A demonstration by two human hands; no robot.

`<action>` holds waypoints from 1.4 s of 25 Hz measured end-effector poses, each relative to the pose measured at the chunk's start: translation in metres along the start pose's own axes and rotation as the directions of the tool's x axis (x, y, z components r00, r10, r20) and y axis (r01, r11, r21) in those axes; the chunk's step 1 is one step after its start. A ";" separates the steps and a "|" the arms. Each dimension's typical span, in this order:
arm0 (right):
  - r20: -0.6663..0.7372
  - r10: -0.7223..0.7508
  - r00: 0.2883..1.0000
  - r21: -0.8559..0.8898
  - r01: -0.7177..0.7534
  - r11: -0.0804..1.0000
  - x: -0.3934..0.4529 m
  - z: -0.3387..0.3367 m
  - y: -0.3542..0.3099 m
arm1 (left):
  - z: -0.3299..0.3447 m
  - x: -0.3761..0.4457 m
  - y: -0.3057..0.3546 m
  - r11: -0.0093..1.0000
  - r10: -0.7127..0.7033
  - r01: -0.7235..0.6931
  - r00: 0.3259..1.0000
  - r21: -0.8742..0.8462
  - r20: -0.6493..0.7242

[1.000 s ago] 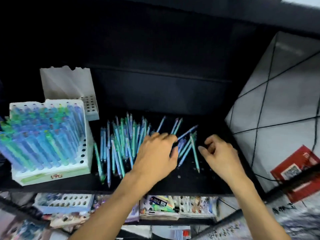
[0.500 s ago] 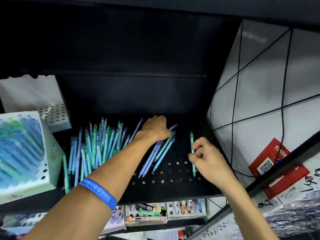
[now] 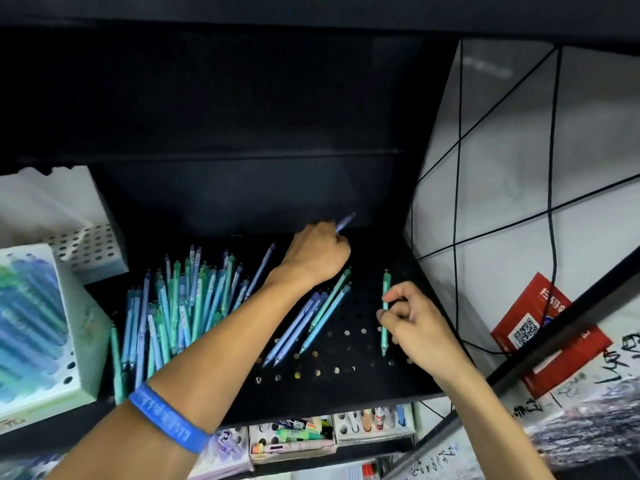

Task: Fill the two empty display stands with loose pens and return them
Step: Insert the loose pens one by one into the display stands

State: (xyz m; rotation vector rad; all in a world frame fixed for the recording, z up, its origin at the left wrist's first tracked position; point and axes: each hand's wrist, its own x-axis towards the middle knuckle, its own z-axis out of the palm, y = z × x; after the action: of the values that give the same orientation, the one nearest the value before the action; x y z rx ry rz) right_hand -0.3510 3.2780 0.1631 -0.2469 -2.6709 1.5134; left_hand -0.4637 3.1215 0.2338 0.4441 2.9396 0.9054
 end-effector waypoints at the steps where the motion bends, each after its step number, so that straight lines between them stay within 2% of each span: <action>1: -0.006 0.000 1.000 0.006 0.000 1.000 0.000 0.001 0.000 | 0.001 -0.005 0.003 0.997 -0.018 0.010 0.994 0.072 0.112; 3: -0.019 0.007 1.000 0.014 -0.007 1.000 0.001 0.001 0.001 | 0.007 -0.013 0.006 0.969 -0.109 0.029 0.941 0.244 0.320; 5: -0.019 0.017 1.000 0.017 -0.017 1.000 0.002 0.002 0.001 | 0.015 -0.014 0.004 0.954 -0.151 0.035 0.915 0.298 0.375; 13: -0.030 0.020 0.999 0.029 -0.019 0.999 0.001 0.002 0.001 | 0.029 -0.013 0.007 0.990 -0.112 0.082 0.946 0.110 0.304; 16: -0.044 0.020 0.999 0.046 -0.018 0.999 0.000 0.002 0.000 | 0.030 -0.012 0.005 0.995 -0.091 0.098 0.973 -0.024 0.212; 18: -0.054 0.017 0.998 0.051 -0.014 0.999 0.000 0.004 -0.001 | 0.029 -0.007 -0.001 0.976 -0.101 0.128 0.983 -0.178 0.154; 22: -0.054 -0.002 0.999 0.036 0.004 0.999 0.002 0.011 -0.007 | 0.027 -0.001 -0.008 0.877 -0.150 0.168 0.986 -0.450 0.076; 25: -0.028 -0.013 1.000 -0.005 0.013 1.000 0.005 0.015 -0.009 | 0.030 -0.001 -0.010 0.763 -0.256 0.232 0.966 -0.604 0.047; 30: 0.018 0.011 1.000 -0.050 -0.010 0.999 0.004 0.015 -0.010 | 0.034 0.001 -0.017 0.582 -0.337 0.295 0.936 -0.757 0.105; 33: 0.026 0.047 0.999 0.002 -0.047 0.999 0.002 0.011 -0.012 | 0.026 0.005 -0.015 0.521 -0.340 0.241 0.938 -0.819 0.059; 35: -0.009 0.080 0.997 0.147 -0.077 0.986 0.002 0.004 -0.015 | 0.016 0.004 -0.014 0.410 -0.337 0.167 0.941 -0.897 0.021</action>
State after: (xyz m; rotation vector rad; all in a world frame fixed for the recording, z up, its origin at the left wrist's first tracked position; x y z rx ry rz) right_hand -0.3552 3.2669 0.1740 -0.3572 -2.5508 1.7139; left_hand -0.4696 3.1205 0.2136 -0.1690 2.0068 2.2640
